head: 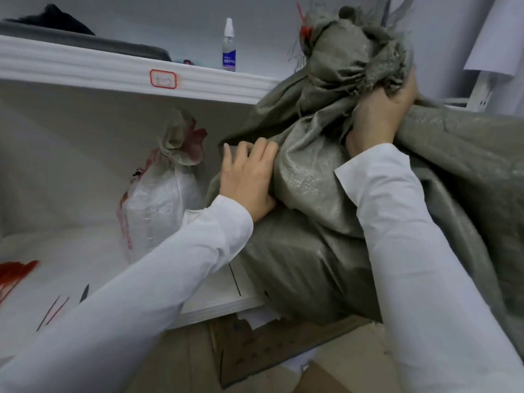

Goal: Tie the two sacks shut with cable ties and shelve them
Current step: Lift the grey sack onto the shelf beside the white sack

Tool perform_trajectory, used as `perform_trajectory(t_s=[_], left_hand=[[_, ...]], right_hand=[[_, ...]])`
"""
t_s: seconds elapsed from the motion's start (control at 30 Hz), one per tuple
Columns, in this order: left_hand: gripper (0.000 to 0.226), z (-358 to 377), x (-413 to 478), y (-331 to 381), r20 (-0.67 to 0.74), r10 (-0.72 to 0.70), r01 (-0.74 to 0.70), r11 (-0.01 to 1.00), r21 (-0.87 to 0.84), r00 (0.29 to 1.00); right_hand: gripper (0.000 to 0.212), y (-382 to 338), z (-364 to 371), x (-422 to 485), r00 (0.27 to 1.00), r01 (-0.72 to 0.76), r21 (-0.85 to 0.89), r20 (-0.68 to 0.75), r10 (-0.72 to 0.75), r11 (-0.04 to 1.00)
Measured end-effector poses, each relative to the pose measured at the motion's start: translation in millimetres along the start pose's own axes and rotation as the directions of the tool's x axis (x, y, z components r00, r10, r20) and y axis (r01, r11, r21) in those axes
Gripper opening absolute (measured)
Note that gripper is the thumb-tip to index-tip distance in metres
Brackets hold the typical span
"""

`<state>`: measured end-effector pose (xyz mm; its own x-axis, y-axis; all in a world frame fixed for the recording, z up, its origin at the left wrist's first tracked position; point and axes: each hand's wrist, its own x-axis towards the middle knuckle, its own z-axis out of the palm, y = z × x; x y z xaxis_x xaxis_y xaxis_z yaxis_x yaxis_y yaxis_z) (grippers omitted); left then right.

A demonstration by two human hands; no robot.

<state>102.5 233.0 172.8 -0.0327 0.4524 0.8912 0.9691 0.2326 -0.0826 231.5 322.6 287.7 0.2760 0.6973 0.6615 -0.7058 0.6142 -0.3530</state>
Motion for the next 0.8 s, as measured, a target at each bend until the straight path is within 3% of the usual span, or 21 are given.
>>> perform_trajectory(t_s=[0.1, 0.17, 0.2, 0.27, 0.33, 0.4, 0.5, 0.57, 0.63, 0.73, 0.8], left_hand=[[0.065, 8, -2, 0, 0.028, 0.002, -0.003, 1.000, 0.030, 1.000], [0.065, 17, -7, 1, 0.131, -0.048, 0.043, 0.998, 0.040, 0.990], [0.064, 21, -9, 2, 0.195, -0.071, 0.063, 0.997, 0.048, 0.978], [0.063, 27, -15, 7, 0.313, -0.096, 0.082, 0.995, 0.057, 0.945], [0.062, 27, -15, 13, 0.371, -0.101, 0.082, 0.994, 0.066, 0.923], [0.064, 24, -12, 18, 0.391, -0.094, 0.067, 0.994, 0.082, 0.915], [0.066, 23, -8, 21, 0.404, -0.103, 0.071, 0.993, 0.092, 0.909], [0.066, 23, -8, 23, 0.412, -0.117, 0.083, 0.992, 0.100, 0.904], [0.066, 22, -8, 23, 0.422, -0.145, 0.111, 0.988, 0.103, 0.895], [0.065, 19, -9, 22, 0.416, -0.169, 0.139, 0.985, 0.101, 0.893], [0.063, 16, -11, 23, 0.426, -0.170, 0.136, 0.985, 0.109, 0.889]], right_hand=[[0.035, 6, -13, -1, 0.999, 0.013, -0.076, 0.035, -0.011, 0.997], [0.028, 16, -23, -5, 0.987, 0.011, -0.309, 0.154, 0.039, 0.951], [0.029, 23, -30, -10, 0.966, 0.030, -0.468, 0.240, 0.094, 0.883], [0.044, 30, -46, -21, 0.877, 0.138, -0.743, 0.399, 0.269, 0.655], [0.068, 28, -58, -32, 0.756, 0.258, -0.886, 0.434, 0.490, 0.386], [0.085, 18, -65, -37, 0.715, 0.346, -0.902, 0.432, 0.549, 0.259], [0.107, -10, -69, -36, 0.689, 0.371, -0.905, 0.419, 0.592, 0.209], [0.130, -31, -74, -37, 0.620, 0.416, -0.900, 0.386, 0.683, 0.131], [0.146, -50, -84, -42, 0.526, 0.531, -0.847, 0.311, 0.792, -0.020], [0.156, -61, -110, -65, 0.422, 0.664, -0.713, 0.110, 0.900, -0.224], [0.154, -49, -130, -93, 0.457, 0.709, -0.639, 0.095, 0.885, -0.298]])
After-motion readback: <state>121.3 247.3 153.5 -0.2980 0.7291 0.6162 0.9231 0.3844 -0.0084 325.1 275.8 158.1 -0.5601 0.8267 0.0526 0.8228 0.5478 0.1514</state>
